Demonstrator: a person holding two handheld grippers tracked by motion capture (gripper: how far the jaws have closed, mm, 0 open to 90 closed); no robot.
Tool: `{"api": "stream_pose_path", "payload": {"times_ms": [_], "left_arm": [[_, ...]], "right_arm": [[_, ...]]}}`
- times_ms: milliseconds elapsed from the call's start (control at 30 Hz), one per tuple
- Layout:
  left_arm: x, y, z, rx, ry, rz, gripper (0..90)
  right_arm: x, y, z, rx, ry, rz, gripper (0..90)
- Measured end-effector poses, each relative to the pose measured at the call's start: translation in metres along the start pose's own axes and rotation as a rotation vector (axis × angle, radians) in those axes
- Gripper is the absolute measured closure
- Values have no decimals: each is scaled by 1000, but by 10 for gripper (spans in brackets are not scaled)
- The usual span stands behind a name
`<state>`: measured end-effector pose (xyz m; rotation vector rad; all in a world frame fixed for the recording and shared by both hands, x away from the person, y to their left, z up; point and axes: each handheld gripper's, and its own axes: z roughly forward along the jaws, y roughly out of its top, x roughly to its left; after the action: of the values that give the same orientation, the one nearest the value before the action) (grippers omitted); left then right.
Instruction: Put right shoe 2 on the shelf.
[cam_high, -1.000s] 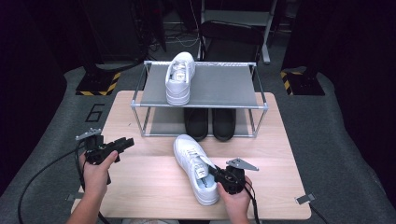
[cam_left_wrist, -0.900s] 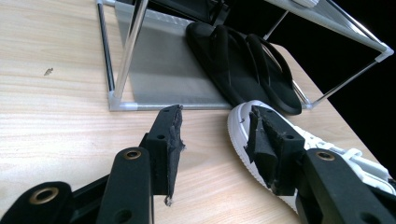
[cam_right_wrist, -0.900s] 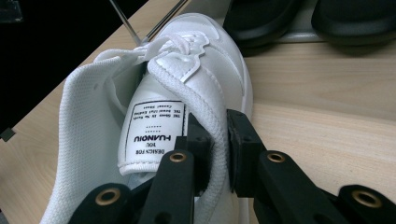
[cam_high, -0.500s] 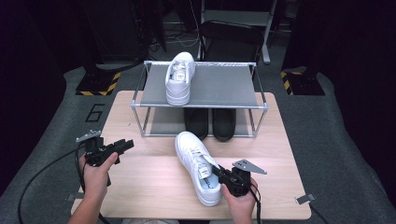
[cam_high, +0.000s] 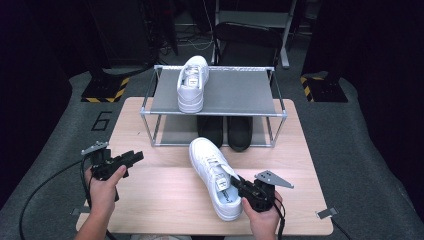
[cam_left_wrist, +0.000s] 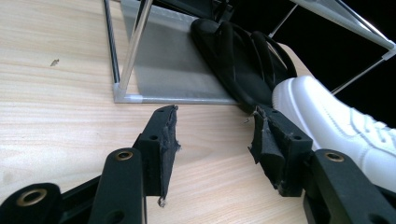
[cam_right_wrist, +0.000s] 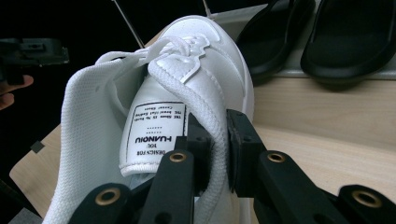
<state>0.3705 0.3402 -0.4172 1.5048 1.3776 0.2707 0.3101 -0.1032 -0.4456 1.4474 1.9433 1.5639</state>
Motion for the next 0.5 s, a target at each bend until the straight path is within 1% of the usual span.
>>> {"api": "stream_pose_path", "payload": {"times_ms": [100, 133, 167, 200, 233, 333, 433, 500], "left_arm": [[0, -1, 0, 0, 1, -3, 494], [0, -1, 0, 1, 0, -12, 494], [1, -1, 0, 9, 0, 10, 493], [0, -2, 0, -4, 3, 2, 493], [0, -2, 0, -4, 2, -9, 492], [0, -2, 0, 2, -2, 4, 493], [-1, -2, -1, 0, -4, -3, 492], [0, -2, -1, 0, -2, 2, 492]], "right_arm": [[0, 6, -7, -8, 1, -7, 808], [-1, 8, -9, -10, 2, -6, 808], [-1, 10, -12, -13, 1, -8, 808], [-1, 12, -13, -10, -5, -5, 807], [-2, 14, -15, -16, -5, -7, 807], [-3, 20, -21, -20, -5, -4, 808], [-4, 25, -27, -27, -6, -7, 807], [-4, 27, -29, -29, -11, -10, 807]]}}
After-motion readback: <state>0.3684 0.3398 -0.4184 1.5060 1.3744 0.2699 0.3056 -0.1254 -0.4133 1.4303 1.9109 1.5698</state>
